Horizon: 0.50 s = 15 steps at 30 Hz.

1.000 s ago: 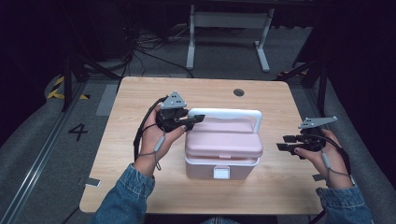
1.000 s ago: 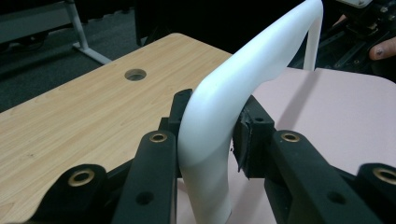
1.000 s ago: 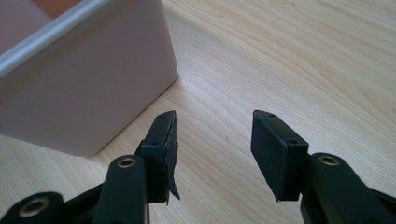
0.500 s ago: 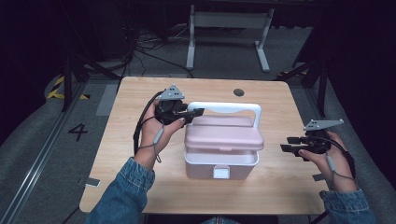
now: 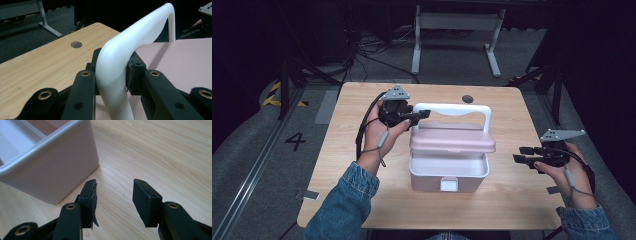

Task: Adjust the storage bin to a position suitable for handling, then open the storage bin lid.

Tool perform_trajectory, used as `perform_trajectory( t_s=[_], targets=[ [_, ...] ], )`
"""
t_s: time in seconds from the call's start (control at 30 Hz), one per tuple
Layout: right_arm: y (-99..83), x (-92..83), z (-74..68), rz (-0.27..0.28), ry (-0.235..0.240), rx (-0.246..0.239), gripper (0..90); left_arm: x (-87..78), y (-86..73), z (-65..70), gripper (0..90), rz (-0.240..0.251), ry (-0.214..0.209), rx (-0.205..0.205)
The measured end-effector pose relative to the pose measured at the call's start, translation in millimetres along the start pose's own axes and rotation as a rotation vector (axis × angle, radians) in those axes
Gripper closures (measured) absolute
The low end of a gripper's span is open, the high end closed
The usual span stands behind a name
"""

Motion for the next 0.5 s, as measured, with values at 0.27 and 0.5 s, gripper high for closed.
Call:
perform_trajectory(
  t_s=[0.27,0.5],
  targets=[
    [5.9,-4.5,-10.1,0.051,0.041,-0.018,56.8,2.4,3.0,-4.2,73.0,0.004,0.002,-0.005],
    [16.9,-12.4,-24.2,0.133,0.091,-0.033,61.0,6.0,8.9,-8.2,73.3,-0.006,0.019,-0.010]
  ],
)
Point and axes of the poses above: each handheld gripper's, and its own axes: x roughly forward along the jaws, y roughly out of its top, z roughly to its right, the point moved 1 cm from there along x, roughly forward along the jaws, and after that the axes turned 4 degrees about -y, right-handed, at the moved point
